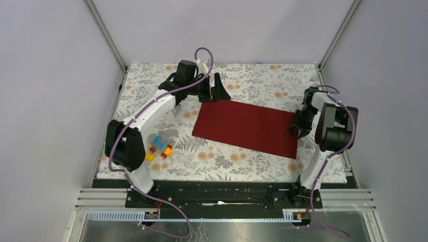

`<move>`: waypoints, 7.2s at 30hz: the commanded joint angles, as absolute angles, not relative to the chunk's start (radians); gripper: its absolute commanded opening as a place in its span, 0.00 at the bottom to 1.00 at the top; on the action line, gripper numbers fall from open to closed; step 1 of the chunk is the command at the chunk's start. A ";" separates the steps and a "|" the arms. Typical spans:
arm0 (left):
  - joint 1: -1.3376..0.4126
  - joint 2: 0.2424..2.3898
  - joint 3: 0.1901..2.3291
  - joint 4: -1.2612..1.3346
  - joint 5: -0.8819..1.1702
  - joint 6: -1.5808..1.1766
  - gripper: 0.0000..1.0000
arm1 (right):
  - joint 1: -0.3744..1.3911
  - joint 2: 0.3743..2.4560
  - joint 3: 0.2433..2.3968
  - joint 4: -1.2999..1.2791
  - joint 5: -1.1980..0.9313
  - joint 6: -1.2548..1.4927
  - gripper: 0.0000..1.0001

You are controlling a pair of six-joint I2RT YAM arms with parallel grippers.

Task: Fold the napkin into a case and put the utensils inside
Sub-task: Pick up the rectangle-folded napkin from the center of the board, then fold the rectangle-folded napkin at the center of the board, then smooth out the square-folded napkin at the center of the board.

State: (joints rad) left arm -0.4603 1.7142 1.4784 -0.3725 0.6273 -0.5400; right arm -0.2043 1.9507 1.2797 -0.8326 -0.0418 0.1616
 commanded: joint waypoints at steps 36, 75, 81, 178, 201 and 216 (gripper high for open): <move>-0.411 1.661 1.438 -0.242 0.745 -0.610 0.99 | 0.032 1.699 1.216 -0.773 0.437 0.072 0.00; -0.281 1.655 1.427 -0.225 0.756 -0.618 0.99 | 0.588 2.240 1.873 -0.852 -0.166 0.195 0.00; -0.269 1.656 1.414 -0.196 0.781 -0.644 0.99 | 0.589 2.235 1.889 -0.859 -0.170 0.202 0.00; -0.409 1.145 0.971 -0.387 0.474 -0.606 0.99 | 0.218 1.739 0.719 0.309 -0.830 0.745 0.69; -0.410 1.060 1.000 -0.471 0.317 -0.576 0.99 | 0.543 1.766 0.897 0.282 -0.692 0.792 0.69; -0.539 1.423 1.057 -0.398 0.307 -0.617 0.89 | 0.312 1.514 0.815 -0.052 -0.619 0.609 0.78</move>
